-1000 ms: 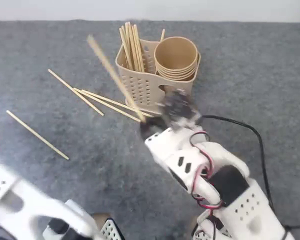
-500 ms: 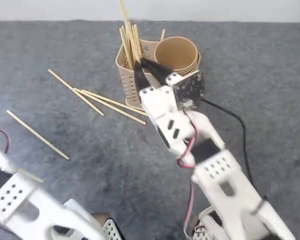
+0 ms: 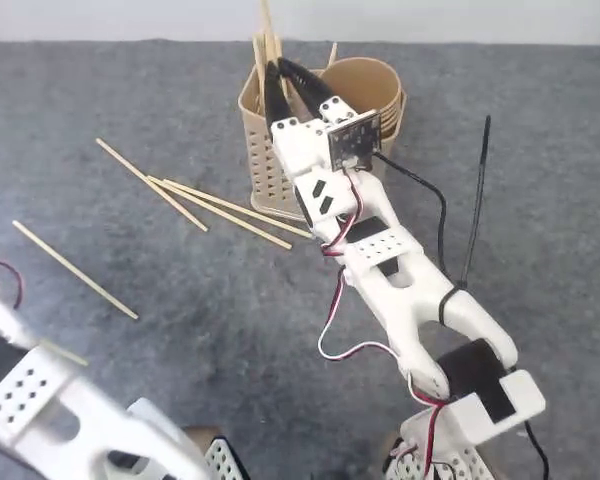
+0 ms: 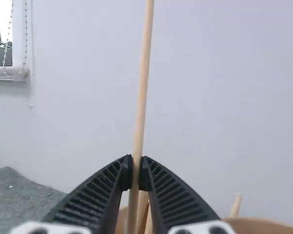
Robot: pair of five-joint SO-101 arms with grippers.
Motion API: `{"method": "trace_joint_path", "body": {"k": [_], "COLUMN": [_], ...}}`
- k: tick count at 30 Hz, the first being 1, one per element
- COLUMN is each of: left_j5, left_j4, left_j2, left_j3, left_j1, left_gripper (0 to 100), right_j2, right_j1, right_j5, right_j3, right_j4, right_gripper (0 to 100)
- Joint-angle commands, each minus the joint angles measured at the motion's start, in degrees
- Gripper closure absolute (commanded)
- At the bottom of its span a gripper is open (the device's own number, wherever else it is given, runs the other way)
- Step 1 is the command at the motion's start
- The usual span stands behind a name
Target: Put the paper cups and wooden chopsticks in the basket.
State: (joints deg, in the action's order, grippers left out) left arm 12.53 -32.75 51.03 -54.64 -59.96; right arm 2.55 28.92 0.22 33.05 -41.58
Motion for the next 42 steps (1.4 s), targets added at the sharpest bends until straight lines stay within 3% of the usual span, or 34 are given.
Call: {"method": "trace_joint_path", "body": {"k": [1,5,12,17,21,27,30,37,42], "left_j5": [0.62,0.62,0.70,0.79,0.79,4.48,5.98,7.03,6.86], "left_j4": [3.08,3.08,2.81,2.73,0.26,-5.80,-5.19,2.11,10.99], "left_j2": [2.11,2.20,2.20,2.20,2.20,2.20,2.20,2.20,2.20], "left_j3": [0.40,0.40,0.48,0.84,2.42,10.86,14.46,20.09,23.16], "left_j1": [-0.97,-1.05,-0.88,0.44,4.22,10.37,14.68,25.58,31.91], "left_gripper": [99,99,99,99,99,99,99,99,99], "right_j2": [-0.48,-3.82,-14.37,-31.78,-51.82,-78.46,-87.60,-104.04,-106.33], "right_j1": [-0.31,0.57,1.19,1.01,-0.66,-8.13,-10.51,-11.03,-11.21], "right_j5": [0.62,0.70,0.44,0.44,0.00,-16.97,-17.76,-17.76,-15.38], "right_j3": [-1.05,1.93,9.93,21.10,26.99,27.78,29.27,45.01,58.99], "right_j4": [-1.01,1.54,2.24,4.35,26.68,64.75,76.97,94.99,91.91], "right_gripper": [94.9,85.6,87.2,87.2,87.2,87.3,87.3,87.3,87.2]}}
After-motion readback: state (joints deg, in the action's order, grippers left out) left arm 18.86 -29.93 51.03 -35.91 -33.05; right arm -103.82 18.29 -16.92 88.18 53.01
